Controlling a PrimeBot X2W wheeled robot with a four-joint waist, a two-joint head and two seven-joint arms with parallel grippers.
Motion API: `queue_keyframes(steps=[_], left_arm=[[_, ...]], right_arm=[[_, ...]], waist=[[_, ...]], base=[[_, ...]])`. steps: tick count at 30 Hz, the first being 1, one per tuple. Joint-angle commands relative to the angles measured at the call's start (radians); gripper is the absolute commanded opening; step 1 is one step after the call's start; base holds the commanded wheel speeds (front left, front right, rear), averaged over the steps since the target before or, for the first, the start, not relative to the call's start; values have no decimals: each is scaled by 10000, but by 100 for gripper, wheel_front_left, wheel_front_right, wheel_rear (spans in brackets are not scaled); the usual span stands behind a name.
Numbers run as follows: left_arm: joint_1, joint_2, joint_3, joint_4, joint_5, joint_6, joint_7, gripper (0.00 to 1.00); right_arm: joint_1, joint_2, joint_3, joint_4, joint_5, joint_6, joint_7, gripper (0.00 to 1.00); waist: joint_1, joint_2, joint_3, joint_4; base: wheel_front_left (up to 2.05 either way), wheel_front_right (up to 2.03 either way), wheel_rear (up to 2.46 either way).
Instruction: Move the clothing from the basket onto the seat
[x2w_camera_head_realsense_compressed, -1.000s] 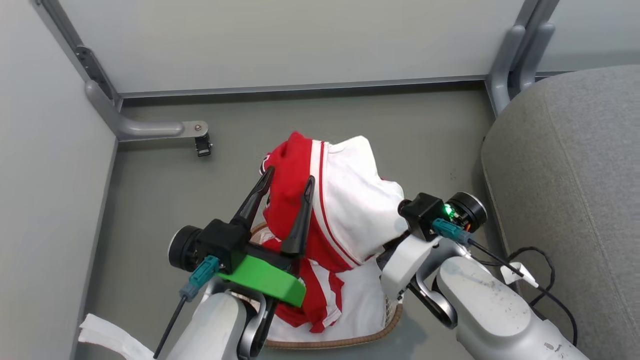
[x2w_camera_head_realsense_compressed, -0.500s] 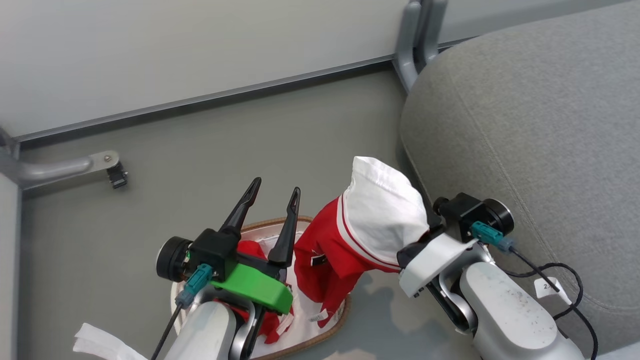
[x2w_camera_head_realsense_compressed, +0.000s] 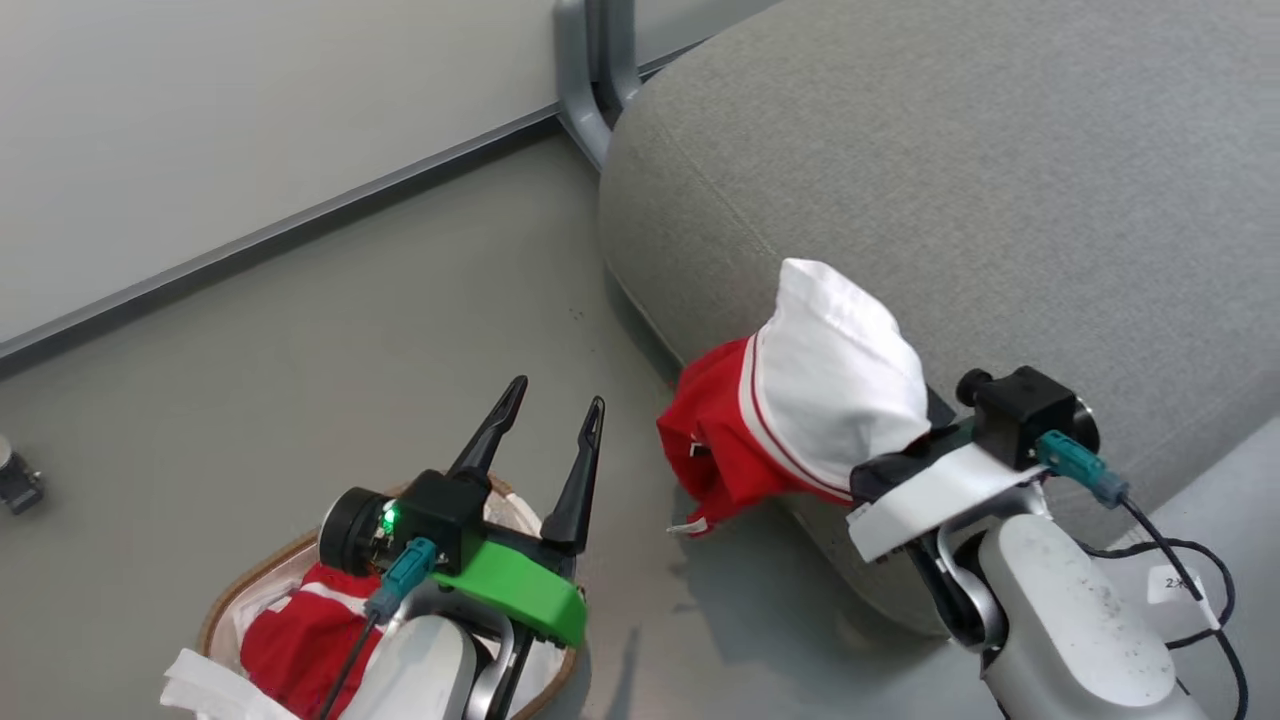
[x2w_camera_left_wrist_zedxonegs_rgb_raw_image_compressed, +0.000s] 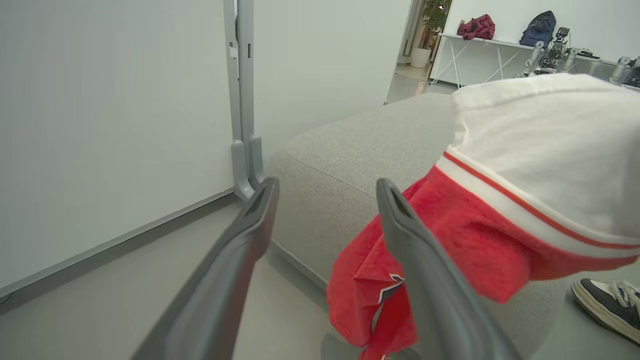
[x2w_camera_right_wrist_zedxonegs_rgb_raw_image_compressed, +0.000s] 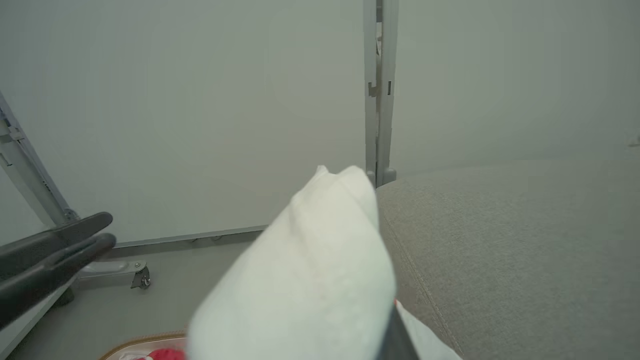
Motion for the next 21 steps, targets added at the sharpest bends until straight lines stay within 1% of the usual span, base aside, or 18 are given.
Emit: queue_keyframes(steps=[1, 8, 12, 16, 21], left_arm=[[-72, 52, -102, 54, 50, -63, -1, 100], [-440, 61, -510, 349, -84, -66, 1, 100], [-578, 57, -668, 479, -77, -71, -1, 100], [-617, 85, -548, 579, 85, -73, 1, 100], [-648, 308, -258, 605, 306, -72, -1, 100]], right_arm=[[212, -23, -263, -153, -32, -10, -21, 0], [456, -40, -1089, -560, -293, -10, -23, 0], [140, -171, -1412, -609, -368, -10, -23, 0], [-725, -460, -1656, -642, -460, -10, -23, 0], [-2772, -1226, -1921, -369, -608, -10, -23, 0]], waist=[[0, 0, 139, -762], [0, 0, 366, -869], [0, 0, 585, -886], [0, 0, 927, -879], [0, 0, 1537, -857]], base=[[0, 0, 0], [0, 0, 0], [0, 0, 0], [0, 0, 0], [0, 0, 0]])
